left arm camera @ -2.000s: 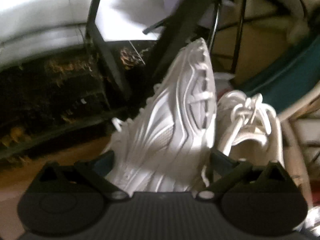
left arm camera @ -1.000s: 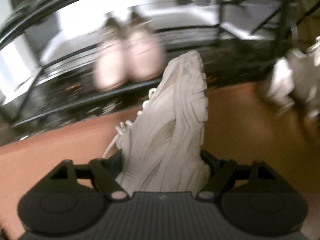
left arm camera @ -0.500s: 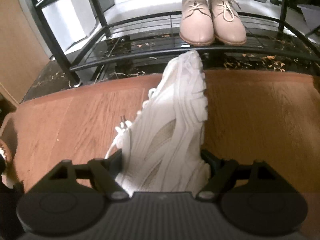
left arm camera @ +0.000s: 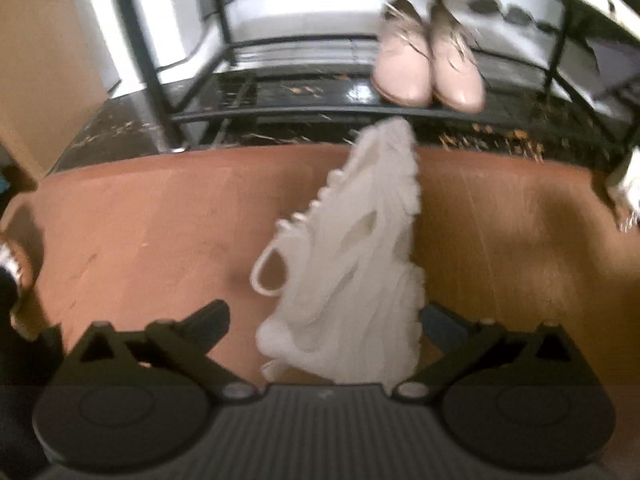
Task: Organize scattered shoes
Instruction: 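Lower the white sneaker to the floor with the left tool and open, then grasp the white sneaker on the floor with the right tool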
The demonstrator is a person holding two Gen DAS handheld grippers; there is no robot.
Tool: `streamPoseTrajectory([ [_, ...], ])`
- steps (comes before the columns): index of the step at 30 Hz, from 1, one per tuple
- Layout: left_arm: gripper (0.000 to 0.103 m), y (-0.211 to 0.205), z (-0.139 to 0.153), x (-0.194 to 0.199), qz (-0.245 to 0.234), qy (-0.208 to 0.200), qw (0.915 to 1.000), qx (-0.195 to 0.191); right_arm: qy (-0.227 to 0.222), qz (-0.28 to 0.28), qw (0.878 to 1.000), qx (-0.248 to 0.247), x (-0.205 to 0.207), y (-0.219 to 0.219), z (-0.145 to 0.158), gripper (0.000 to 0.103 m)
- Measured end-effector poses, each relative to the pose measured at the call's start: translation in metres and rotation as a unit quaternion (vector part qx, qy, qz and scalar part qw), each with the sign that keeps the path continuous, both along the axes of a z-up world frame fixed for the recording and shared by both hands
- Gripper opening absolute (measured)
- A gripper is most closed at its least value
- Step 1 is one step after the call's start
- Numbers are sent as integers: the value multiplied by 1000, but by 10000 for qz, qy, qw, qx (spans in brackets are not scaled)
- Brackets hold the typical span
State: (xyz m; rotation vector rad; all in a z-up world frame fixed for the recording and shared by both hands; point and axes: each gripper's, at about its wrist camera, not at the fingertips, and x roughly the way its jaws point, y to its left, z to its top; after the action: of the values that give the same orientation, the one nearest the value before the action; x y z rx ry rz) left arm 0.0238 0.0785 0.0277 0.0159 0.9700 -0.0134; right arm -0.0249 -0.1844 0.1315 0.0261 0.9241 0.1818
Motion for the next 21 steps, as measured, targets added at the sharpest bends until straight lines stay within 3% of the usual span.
streamPoseTrajectory([
  [5,102,41,12,-4,337,-444,9949,-835,-330,638,9974,62,40,50,-2,103],
  [9,102,60,5,-6,609,-766,9918,-816,-301,740,9964,269,86,86,-26,103],
  [13,102,74,-6,-3,517,-760,9885,-1204,-595,1030,9926,251,116,118,-62,103],
  [18,102,71,-8,-1,591,-940,9924,-535,-462,463,9971,399,144,132,-93,103],
  [21,102,75,-9,3,707,-925,9905,-735,-292,82,9981,532,162,136,-108,99],
])
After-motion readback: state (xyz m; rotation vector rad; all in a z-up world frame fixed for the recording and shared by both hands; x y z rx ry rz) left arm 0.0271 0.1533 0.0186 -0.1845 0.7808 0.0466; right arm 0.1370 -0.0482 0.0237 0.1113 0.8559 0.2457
